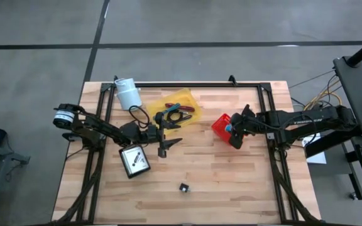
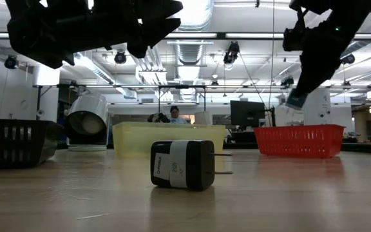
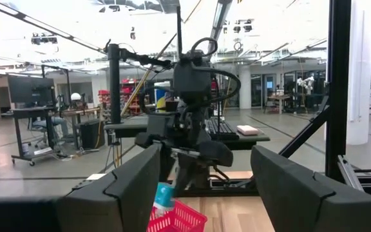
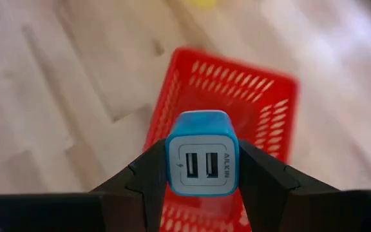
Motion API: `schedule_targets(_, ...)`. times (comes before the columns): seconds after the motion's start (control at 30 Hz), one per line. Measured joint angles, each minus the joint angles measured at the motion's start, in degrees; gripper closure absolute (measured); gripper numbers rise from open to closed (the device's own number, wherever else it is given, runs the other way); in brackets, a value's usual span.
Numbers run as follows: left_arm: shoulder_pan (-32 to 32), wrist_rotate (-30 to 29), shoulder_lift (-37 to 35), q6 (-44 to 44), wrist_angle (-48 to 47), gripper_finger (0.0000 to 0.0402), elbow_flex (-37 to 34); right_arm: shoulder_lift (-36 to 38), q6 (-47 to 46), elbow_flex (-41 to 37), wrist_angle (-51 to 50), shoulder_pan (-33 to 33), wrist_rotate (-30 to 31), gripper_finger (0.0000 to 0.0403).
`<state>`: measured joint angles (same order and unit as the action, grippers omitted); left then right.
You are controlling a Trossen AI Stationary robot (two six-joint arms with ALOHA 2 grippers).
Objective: Pick and place items into bin
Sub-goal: Put the blue charger adapter into the red bin
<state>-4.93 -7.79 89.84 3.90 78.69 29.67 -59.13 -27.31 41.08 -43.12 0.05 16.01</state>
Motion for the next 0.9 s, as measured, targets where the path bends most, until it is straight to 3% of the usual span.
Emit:
schedule_targets(0.37, 0.07, 0.0, 0.0, -0.02, 0.0, 0.0173, -0.02, 0.0, -4.36, -2.15, -0.52, 0.04, -11.1, 0.0257)
schedule_targets(0.7, 0.07, 0.0, 0.0, -0.11, 0.01, 0.0173, -0.02, 0.0, -6.02, -2.59, -4.08, 0.04, -12.02, 0.0255)
schedule_targets(0.9, 0.07, 0.0, 0.0, -0.17, 0.0, 0.0173, -0.04, 0.0, -5.77, -2.47, -4.04, 0.04, -12.0, 0.0225)
